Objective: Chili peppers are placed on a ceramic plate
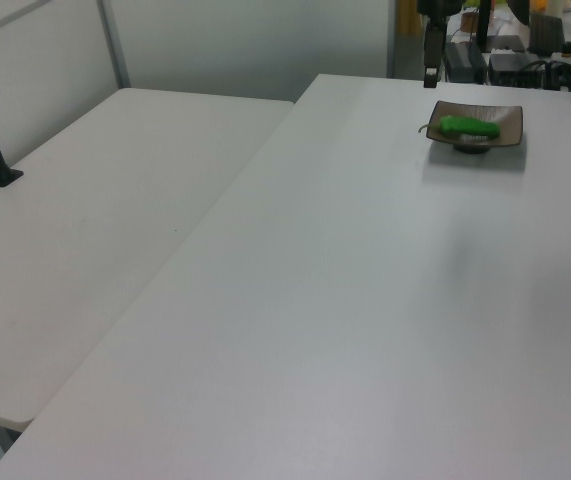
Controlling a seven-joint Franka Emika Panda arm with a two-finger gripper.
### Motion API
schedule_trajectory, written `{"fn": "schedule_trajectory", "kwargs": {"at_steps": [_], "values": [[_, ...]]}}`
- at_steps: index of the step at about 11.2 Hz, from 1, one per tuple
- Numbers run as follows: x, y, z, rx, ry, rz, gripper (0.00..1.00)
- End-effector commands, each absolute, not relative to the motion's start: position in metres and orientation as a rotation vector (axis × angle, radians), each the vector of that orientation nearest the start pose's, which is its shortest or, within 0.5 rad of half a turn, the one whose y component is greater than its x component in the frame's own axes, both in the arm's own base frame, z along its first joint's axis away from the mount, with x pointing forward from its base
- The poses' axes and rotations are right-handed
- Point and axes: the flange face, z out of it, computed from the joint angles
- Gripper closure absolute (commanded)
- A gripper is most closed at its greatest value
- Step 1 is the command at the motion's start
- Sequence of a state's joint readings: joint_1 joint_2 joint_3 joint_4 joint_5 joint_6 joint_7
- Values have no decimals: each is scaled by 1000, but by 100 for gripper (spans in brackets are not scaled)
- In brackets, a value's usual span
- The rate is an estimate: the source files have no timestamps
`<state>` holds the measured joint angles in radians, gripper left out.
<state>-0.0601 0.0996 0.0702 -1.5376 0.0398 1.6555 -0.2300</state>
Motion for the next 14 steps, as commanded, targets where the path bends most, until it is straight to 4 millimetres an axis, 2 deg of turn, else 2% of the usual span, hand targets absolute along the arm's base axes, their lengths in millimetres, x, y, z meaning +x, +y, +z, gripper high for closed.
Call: {"fn": "schedule_trajectory", "kwargs": {"at_steps": [1, 2, 4, 8, 11, 14], "values": [[560, 29, 597, -3087, -346, -1, 0], [557, 39, 595, -3112, -325, 4, 0], [557, 46, 591, -3160, -289, 12, 0], [562, 45, 566, -3178, -289, -29, 0], [562, 44, 564, -3184, -212, -29, 0], [563, 44, 565, -3182, -209, -36, 0]]}}
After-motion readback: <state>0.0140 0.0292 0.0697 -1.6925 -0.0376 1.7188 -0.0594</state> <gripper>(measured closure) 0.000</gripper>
